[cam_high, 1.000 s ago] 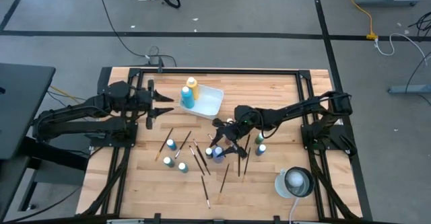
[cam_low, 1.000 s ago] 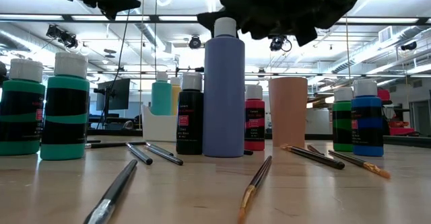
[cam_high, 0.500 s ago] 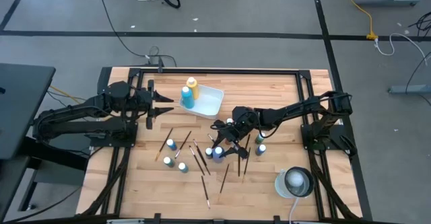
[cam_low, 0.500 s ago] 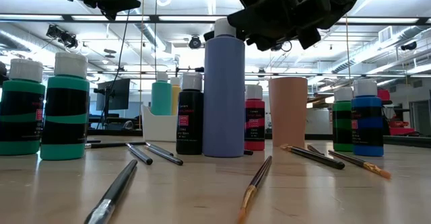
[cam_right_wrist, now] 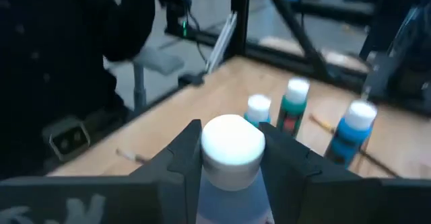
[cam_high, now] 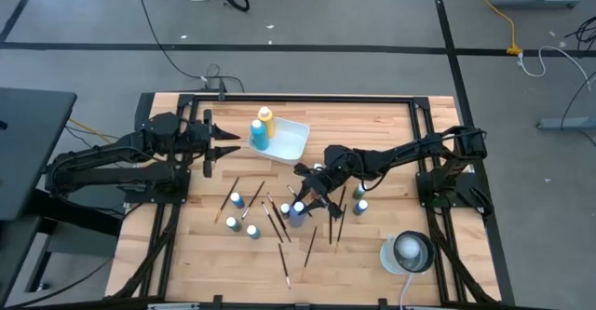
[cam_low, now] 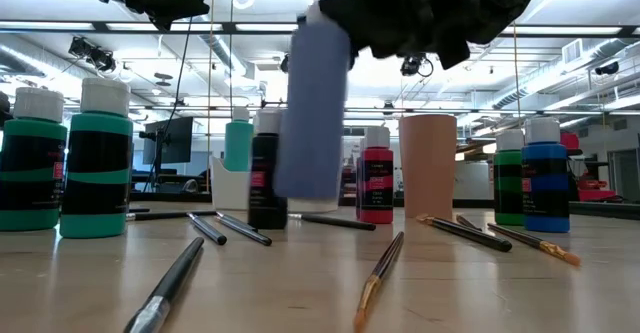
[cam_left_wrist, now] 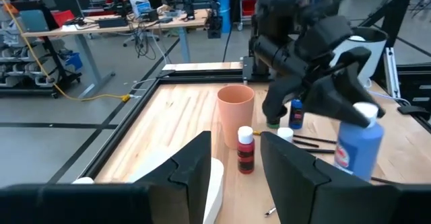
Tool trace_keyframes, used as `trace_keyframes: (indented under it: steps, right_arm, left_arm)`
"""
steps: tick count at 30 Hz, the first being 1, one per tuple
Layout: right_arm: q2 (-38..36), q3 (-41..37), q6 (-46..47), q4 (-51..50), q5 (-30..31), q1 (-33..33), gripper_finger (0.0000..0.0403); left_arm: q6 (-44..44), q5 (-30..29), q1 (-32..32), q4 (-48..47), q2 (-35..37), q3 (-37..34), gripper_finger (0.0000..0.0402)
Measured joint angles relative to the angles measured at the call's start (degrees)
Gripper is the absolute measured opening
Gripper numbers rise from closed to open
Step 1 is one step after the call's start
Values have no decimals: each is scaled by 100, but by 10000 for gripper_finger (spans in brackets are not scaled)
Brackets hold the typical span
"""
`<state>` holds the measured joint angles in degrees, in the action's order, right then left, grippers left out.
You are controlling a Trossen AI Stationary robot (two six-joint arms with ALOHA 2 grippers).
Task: Pick & Place Paint Supplies
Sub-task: Put the large blue paint bottle into the bin
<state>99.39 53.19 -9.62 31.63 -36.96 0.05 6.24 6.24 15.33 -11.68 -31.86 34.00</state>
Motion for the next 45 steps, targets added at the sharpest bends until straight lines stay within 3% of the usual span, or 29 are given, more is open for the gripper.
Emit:
trace_keyframes:
  steps: [7,11,14,19,24,32,45]
  right_arm:
    - [-75,0,451,909,-418,1,121]
    - [-88,2,474,1867,567,-9,123]
    - [-114,157,-12,2123,1330,-38,120]
    - [-112,736,-660,1462,2852,-193,120]
    - [-111,1241,-715,695,4140,-473,121]
    - [51,1261,579,300,4486,-903,122]
    - [1041,1257,590,502,5757,-1160,122]
  left_arm:
    - [0,0,0,0,0,-2,137]
    - [0,-2,0,0,0,-2,137]
    - [10,0,0,-2,0,-4,137]
    - [45,-3,2,-45,0,-4,137]
    - [52,-163,0,-82,0,-4,137]
    - [173,-262,1,-114,-2,-4,137]
    - [208,-262,2,-92,0,-4,137]
